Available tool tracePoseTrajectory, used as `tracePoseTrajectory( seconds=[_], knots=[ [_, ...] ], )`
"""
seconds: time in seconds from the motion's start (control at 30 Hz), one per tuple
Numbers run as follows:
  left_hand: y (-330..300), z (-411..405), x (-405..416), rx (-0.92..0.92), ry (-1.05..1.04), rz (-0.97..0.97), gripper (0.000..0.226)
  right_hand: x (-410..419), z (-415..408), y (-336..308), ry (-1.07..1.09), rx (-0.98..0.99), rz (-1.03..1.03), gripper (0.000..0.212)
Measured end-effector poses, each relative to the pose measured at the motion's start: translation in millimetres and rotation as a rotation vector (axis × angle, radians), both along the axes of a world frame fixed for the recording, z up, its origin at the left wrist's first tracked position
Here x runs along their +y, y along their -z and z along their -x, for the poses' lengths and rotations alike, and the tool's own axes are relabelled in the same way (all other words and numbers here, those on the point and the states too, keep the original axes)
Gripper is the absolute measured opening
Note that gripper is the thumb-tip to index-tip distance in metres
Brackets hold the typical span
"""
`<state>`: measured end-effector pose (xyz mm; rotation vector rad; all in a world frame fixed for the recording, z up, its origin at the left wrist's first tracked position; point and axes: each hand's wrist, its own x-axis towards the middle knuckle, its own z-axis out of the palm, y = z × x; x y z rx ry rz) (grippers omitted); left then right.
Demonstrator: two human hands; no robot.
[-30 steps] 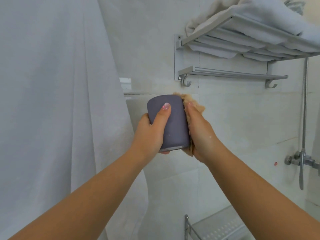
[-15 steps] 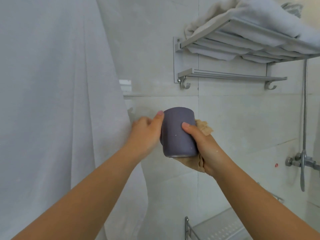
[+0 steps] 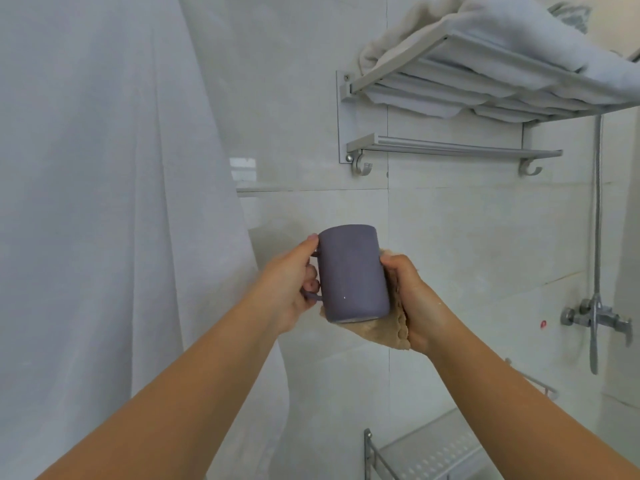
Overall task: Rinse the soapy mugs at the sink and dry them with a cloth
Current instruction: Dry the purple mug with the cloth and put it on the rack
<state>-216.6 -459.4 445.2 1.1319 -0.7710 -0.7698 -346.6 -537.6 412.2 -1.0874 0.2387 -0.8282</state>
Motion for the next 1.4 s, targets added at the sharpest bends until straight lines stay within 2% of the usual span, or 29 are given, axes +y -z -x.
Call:
tracePoseTrajectory(
  seconds=[0.07,0.17,0.3,0.4,0.5,0.63,0.7,0.77,0.83,0.97,1.07,1.17,1.23,1.3,1.4],
  knots=[
    [1.7,7.2,-3.8,-0.110,-0.098,0.015,0.029,2.9,-2.7,-1.6,0.052,0.010,0.003,0.038],
    [0.5,12.0,-8.3,-0.157,-0.180,0.042,0.031,8.6,-9.8,-4.5,0.309,0.058,0.151,0.033],
    [-5.8,12.9,-5.3,-0.122,-0.173,0.116,0.032,17.2,-13.4,-9.5,0.605,0.112,0.559,0.045],
    [-8.8,17.3,1.8,-0.064,-0.143,0.151,0.030,25.1,-11.6,-14.0,0.744,0.155,0.894,0.051],
    [-8.6,22.0,5.9,-0.039,-0.136,0.149,0.030,33.3,-16.9,-12.1,0.875,0.379,1.224,0.063],
    [-12.0,24.0,11.2,0.090,-0.046,0.139,0.032,39.1,-25.9,3.8,1.011,0.591,1.536,0.061],
    [-14.9,27.5,15.4,0.159,0.018,0.129,0.040,37.7,-30.1,14.6,1.052,0.609,1.630,0.062],
    [-14.5,31.5,18.9,0.191,0.036,0.130,0.062,35.1,-31.6,20.6,1.062,0.575,1.668,0.058],
    [-15.7,34.7,23.7,0.236,0.051,0.155,0.072,31.9,-28.6,24.4,1.055,0.534,1.724,0.056],
    [-19.4,20.7,23.6,0.359,-0.029,0.220,0.051,23.6,-16.1,42.0,1.006,0.443,1.865,0.055],
    [-20.1,20.9,20.0,0.322,-0.041,0.224,0.048,19.3,-11.6,40.3,1.006,0.332,1.803,0.051],
    [-14.0,26.2,16.4,0.299,-0.010,0.186,0.048,21.5,-13.9,13.2,0.956,0.308,1.520,0.054],
    [-9.5,26.9,15.6,0.335,0.009,0.193,0.048,14.7,-16.3,-9.8,0.847,0.289,1.297,0.053],
    [-9.1,28.4,16.2,0.314,0.009,0.237,0.042,7.1,-16.2,-28.3,0.668,0.226,1.023,0.048],
    [-9.9,29.1,14.9,0.228,-0.010,0.281,0.032,4.2,-14.3,-33.0,0.349,0.125,0.403,0.041]
  ],
)
